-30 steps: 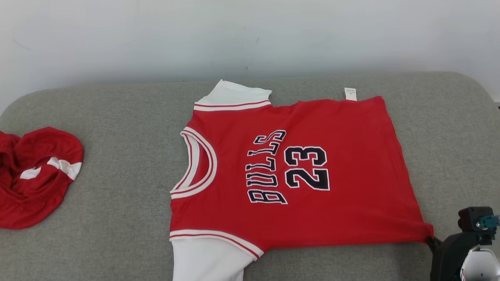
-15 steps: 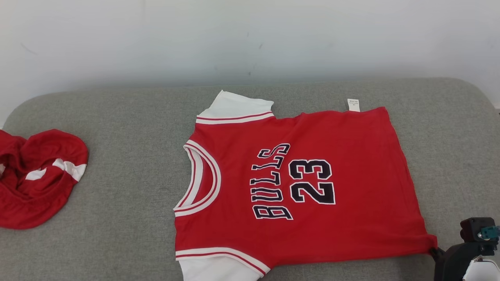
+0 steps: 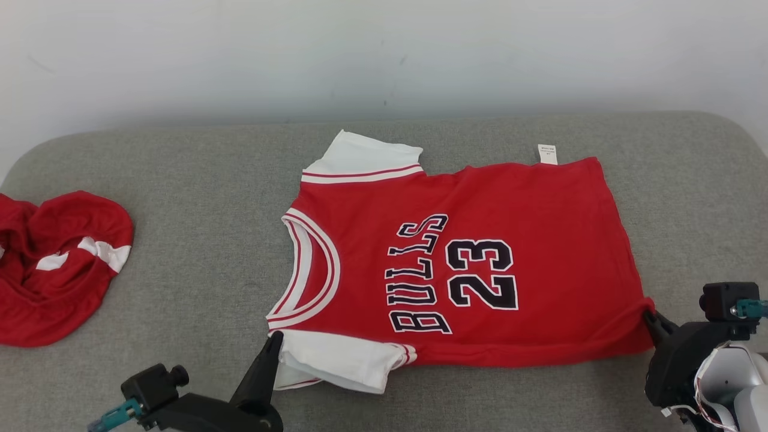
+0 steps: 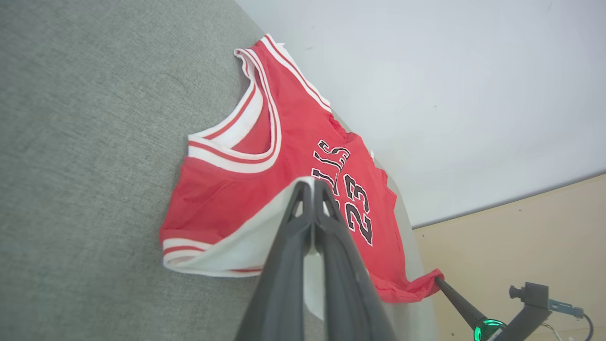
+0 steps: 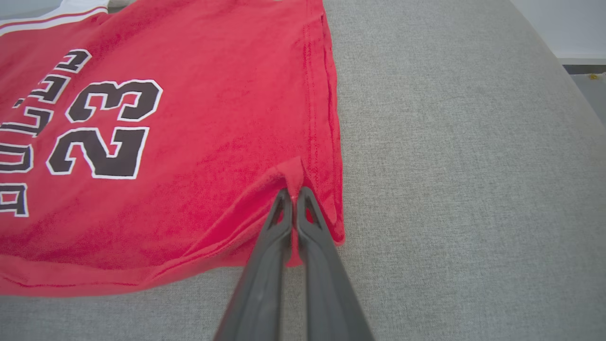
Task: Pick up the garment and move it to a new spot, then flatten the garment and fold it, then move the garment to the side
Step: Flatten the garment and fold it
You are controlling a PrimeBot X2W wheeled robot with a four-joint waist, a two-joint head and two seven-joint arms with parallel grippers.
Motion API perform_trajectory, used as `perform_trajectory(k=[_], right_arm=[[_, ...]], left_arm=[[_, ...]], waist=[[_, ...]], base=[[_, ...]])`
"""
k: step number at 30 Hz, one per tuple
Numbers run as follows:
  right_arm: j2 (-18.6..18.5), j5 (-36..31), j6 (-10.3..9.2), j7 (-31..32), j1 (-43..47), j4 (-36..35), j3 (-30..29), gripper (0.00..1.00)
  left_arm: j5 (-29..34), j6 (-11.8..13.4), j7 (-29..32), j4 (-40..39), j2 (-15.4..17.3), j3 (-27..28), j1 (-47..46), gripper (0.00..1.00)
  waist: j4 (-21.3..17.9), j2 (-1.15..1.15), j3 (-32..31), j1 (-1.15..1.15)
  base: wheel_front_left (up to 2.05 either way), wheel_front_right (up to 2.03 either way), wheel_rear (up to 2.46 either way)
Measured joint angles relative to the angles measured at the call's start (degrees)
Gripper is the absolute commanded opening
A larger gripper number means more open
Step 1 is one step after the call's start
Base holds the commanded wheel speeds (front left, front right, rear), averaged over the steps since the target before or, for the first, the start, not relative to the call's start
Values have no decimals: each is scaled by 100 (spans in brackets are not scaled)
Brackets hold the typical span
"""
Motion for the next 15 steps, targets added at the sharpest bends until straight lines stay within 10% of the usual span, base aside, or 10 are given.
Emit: perform_trajectory(k=[15], right_arm=[[180, -298, 0, -1084, -954, 961, -85, 0]], left_arm=[[732, 27, -802, 1674, -556, -9, -1497, 0]], waist=[[-30, 0, 443, 0]], base=[[0, 0, 0]])
